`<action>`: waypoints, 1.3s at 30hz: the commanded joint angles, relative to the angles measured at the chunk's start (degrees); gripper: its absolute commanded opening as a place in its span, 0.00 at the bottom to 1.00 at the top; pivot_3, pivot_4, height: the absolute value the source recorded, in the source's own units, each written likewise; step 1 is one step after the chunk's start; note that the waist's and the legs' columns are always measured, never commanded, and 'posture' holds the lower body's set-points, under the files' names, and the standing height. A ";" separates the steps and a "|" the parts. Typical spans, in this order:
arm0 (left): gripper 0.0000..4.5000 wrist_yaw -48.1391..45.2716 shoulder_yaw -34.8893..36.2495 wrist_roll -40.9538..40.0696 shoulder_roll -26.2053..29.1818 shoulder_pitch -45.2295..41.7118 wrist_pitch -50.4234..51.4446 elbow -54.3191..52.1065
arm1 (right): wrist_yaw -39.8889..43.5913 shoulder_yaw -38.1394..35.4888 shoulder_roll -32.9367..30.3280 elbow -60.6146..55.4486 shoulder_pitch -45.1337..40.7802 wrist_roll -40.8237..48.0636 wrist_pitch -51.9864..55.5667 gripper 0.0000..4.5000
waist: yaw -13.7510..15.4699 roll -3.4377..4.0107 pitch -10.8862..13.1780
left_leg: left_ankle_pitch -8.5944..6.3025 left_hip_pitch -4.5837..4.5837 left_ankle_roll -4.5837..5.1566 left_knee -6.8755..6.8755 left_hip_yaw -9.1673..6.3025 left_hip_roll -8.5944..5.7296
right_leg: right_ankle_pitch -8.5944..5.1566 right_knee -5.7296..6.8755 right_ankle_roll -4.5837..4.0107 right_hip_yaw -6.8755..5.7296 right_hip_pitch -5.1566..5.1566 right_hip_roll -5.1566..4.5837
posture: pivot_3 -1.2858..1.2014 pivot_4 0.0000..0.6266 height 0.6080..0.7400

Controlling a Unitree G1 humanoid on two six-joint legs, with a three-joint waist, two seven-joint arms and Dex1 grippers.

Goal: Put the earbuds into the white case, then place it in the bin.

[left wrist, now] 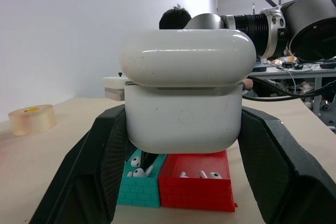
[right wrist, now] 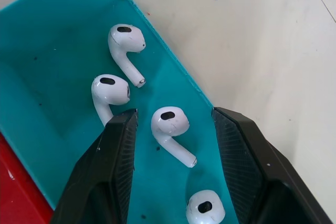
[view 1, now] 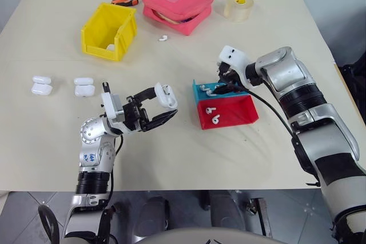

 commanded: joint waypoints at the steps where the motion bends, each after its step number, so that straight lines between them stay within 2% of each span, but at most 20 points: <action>1: 0.62 0.40 0.14 -1.05 0.36 0.20 -0.42 -2.59 | -0.25 -1.15 0.20 0.44 -1.24 -1.26 -0.90 0.52 | 0.00 0.00 0.00 | 0.00 0.00 0.00 0.00 0.00 0.00 | 0.00 0.00 0.00 0.00 0.00 0.00 | 0.52 0.24 1.00; 4: 0.62 0.38 0.22 -0.97 0.37 -0.04 -0.65 -2.23 | -0.10 -0.92 0.27 0.66 -1.18 -1.66 -1.30 0.38 | 0.01 0.01 0.00 | 0.00 0.00 0.00 0.00 0.00 0.00 | 0.00 0.00 0.00 0.00 0.00 0.00 | 0.52 0.24 1.00; 7: 0.62 0.36 0.29 -0.91 0.39 -0.25 -0.77 -1.92 | 0.53 -0.93 0.14 -0.17 -0.94 -1.87 -1.67 0.15 | 0.02 0.01 0.00 | 0.00 0.00 0.00 0.00 0.00 0.00 | 0.00 0.00 0.00 0.00 0.00 0.00 | 0.52 0.24 1.00; 8: 0.62 0.34 0.29 -0.89 0.39 -0.33 -0.80 -1.81 | 0.74 -0.88 0.03 -0.49 -0.83 -1.97 -1.90 0.11 | 0.02 0.01 0.00 | 0.00 0.00 0.00 0.00 0.00 0.00 | 0.00 0.00 0.00 0.00 0.00 0.00 | 0.52 0.24 1.00; 13: 0.62 -0.62 0.27 -1.05 0.70 -1.43 -0.80 -0.54 | 0.01 -2.51 -0.59 -2.48 -0.62 -1.60 -1.72 0.11 | 0.03 0.01 0.00 | 0.00 0.00 0.00 0.00 0.00 0.00 | 0.00 0.00 0.00 0.00 -0.01 0.00 | 0.52 0.24 1.00; 18: 0.62 -3.28 0.00 -1.40 0.95 -4.36 -0.59 2.53 | 0.37 -8.95 -3.01 -15.47 4.48 3.40 0.60 0.11 | 0.26 0.04 0.02 | 0.00 -0.13 0.00 0.05 -0.07 -0.01 | 0.00 0.01 0.00 -0.10 -0.10 -0.02 | 0.52 0.24 1.00; 22: 0.62 -7.16 -0.48 -1.50 0.52 -8.37 -0.99 7.41 | -0.20 -20.90 -2.27 -35.70 15.50 15.36 3.33 0.11 | 0.45 0.04 0.02 | 0.00 -0.19 0.00 0.09 -0.08 -0.02 | 0.00 0.06 0.00 -0.35 -0.13 -0.05 | 0.52 0.24 1.00; 26: 0.62 -9.82 -0.31 -1.29 -0.46 -12.78 -1.93 12.79 | -2.34 -27.39 -0.28 -51.34 26.53 24.83 6.15 0.11 | 0.40 0.04 0.02 | 0.00 -0.21 0.00 0.13 -0.10 -0.01 | 0.01 0.06 -0.01 -0.51 -0.08 -0.06 | 0.52 0.24 1.00; 31: 0.62 -12.58 -0.61 -1.26 -1.70 -15.89 -1.97 16.74 | -8.65 -31.75 3.08 -64.50 34.11 34.95 11.72 0.11 | 0.39 0.04 0.02 | 0.00 -0.11 0.00 0.12 -0.05 -0.02 | 0.01 0.09 -0.03 -0.47 -0.02 -0.06 | 0.52 0.24 1.00; 34: 0.62 -13.77 -0.65 -1.36 -2.36 -16.97 -1.21 18.00 | -15.15 -34.47 8.45 -71.25 36.27 43.93 15.02 0.11 | 0.28 0.05 0.02 | 0.00 -0.06 0.00 0.07 -0.05 0.00 | 0.00 0.10 -0.04 -0.46 -0.02 -0.03 | 0.52 0.24 1.00; 39: 0.62 -15.16 -1.20 -1.57 -3.08 -17.02 0.21 17.67 | -20.48 -32.45 10.45 -73.75 38.05 48.05 16.65 0.11 | 0.50 0.05 0.02 | 0.00 -0.02 -0.01 0.06 -0.05 -0.03 | 0.00 0.12 -0.07 -0.43 0.02 -0.04 | 0.52 0.24 1.00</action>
